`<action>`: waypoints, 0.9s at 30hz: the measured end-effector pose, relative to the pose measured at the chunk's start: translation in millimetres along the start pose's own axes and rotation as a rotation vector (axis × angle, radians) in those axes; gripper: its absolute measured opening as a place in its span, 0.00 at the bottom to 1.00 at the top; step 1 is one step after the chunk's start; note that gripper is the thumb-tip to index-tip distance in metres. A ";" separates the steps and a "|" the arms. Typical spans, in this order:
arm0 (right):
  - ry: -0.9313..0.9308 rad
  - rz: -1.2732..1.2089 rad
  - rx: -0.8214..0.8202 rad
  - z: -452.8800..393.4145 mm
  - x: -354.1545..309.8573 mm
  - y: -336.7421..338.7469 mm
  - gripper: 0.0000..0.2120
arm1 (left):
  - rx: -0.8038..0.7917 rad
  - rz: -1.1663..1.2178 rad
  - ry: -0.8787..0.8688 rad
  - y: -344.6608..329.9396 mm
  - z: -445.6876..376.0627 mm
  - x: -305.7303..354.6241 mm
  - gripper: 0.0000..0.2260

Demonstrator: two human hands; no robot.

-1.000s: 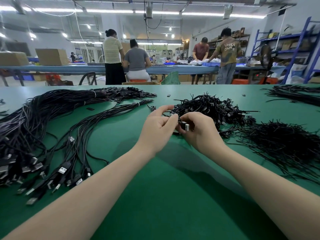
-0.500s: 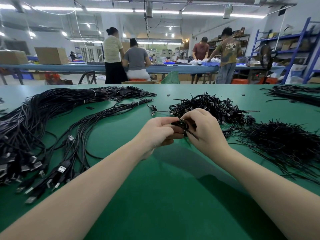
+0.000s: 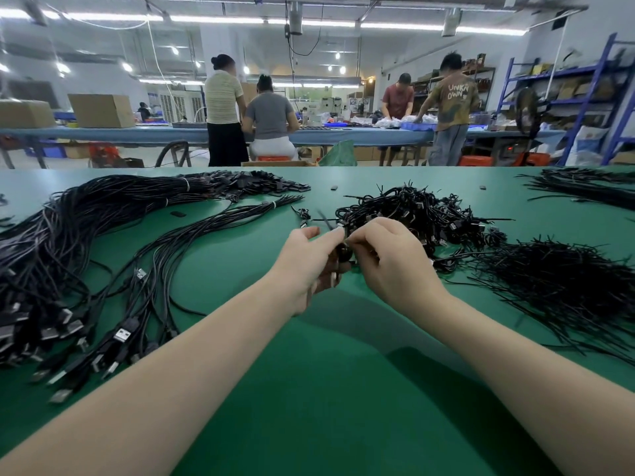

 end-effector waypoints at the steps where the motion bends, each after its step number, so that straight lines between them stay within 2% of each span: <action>1: 0.072 0.049 -0.009 0.8 -1.3 0.2 0.02 | -0.012 0.102 0.100 0.7 0.2 0.4 0.09; 2: 0.130 0.084 -0.009 1.0 -2.2 0.4 0.04 | -0.036 0.203 0.196 0.9 3.1 2.8 0.04; 4: 0.166 0.104 0.007 1.6 -2.6 0.9 0.07 | -0.073 0.312 0.249 2.9 6.0 5.0 0.08; 9: -0.079 -0.051 0.077 5.1 6.7 0.7 0.04 | -0.165 0.197 0.049 0.1 4.2 8.8 0.15; 12: -0.149 -0.103 0.070 5.6 12.0 -1.8 0.05 | -0.201 0.063 -0.062 -0.7 3.6 3.4 0.19; 16: -0.167 -0.106 0.039 6.8 13.0 -6.5 0.05 | -0.158 -0.152 -0.290 5.1 2.7 -1.7 0.10; 19: -0.187 -0.108 0.014 6.7 11.1 -10.8 0.04 | -0.016 -0.286 -0.402 13.1 -2.7 -2.1 0.01; 21: -0.159 -0.119 0.009 6.5 8.0 -11.6 0.04 | 0.000 -0.348 -0.420 16.0 -3.9 -2.5 0.04; 24: -0.041 -0.085 0.012 5.7 1.0 -9.8 0.01 | 0.026 -0.278 -0.319 14.5 -2.5 -2.4 0.11; 26: 0.055 -0.016 0.024 4.6 -2.7 -7.1 0.02 | 0.093 -0.110 -0.116 14.2 -3.4 -4.2 0.15; 27: 0.113 0.035 0.036 4.1 -3.5 -5.8 0.02 | 0.099 -0.008 0.019 13.5 -2.1 -2.9 0.13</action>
Point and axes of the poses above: each hand's wrist, its own z-axis away from the middle knuckle, its own y-axis out of the back of the hand, x = y × z, the point moved 2 cm from there along -z, towards the middle knuckle, and after that the axes turned 11 degrees about -y, right-handed, at the moved point
